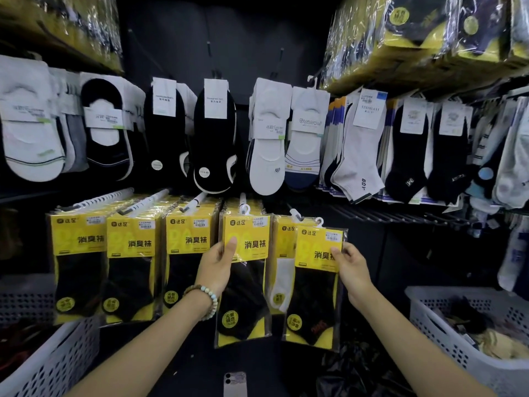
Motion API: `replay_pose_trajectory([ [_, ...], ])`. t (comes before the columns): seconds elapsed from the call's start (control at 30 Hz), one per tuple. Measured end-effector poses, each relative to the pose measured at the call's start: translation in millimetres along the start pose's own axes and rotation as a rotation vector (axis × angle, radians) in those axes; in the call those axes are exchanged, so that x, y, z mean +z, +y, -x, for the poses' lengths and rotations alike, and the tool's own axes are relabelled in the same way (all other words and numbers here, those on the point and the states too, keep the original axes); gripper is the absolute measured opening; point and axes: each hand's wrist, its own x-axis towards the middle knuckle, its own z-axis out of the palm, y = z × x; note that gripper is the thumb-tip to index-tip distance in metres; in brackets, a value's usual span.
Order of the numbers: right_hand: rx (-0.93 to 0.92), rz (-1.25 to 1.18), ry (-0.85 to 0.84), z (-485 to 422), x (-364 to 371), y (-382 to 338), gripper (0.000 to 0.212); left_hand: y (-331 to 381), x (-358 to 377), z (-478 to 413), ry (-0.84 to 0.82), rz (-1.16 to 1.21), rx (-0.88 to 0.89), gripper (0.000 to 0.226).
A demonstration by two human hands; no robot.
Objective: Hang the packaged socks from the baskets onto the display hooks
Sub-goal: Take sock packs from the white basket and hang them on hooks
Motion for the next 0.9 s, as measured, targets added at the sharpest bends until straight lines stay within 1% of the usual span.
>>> replay_pose_trajectory([
  [0.07,-0.025,0.034,-0.034,-12,5,-3,0.011,0,-2,-3,0.012,-0.004,0.014,0.043],
  [0.2,-0.042,0.057,-0.164,-28,20,0,0.016,1,-4,-5,0.027,-0.011,0.015,0.043],
  [0.3,-0.034,0.014,-0.179,-37,29,12,0.018,3,-4,-6,0.025,-0.015,0.036,0.045],
  [0.43,-0.056,-0.014,-0.091,-50,42,24,0.014,2,-2,-11,0.010,0.008,0.069,0.049],
  [0.53,-0.044,0.016,0.022,-62,53,32,0.009,-3,-1,-17,-0.003,0.020,0.056,0.052],
  [0.67,0.041,0.044,0.195,-77,66,39,0.023,-8,2,-23,-0.015,0.061,0.045,0.039],
  [0.83,0.150,-0.020,0.269,-75,71,45,0.025,-11,6,-20,0.029,0.065,0.063,0.038],
  [0.9,0.168,-0.011,0.309,-67,65,46,0.030,-10,7,-17,0.032,0.059,0.055,0.041],
])
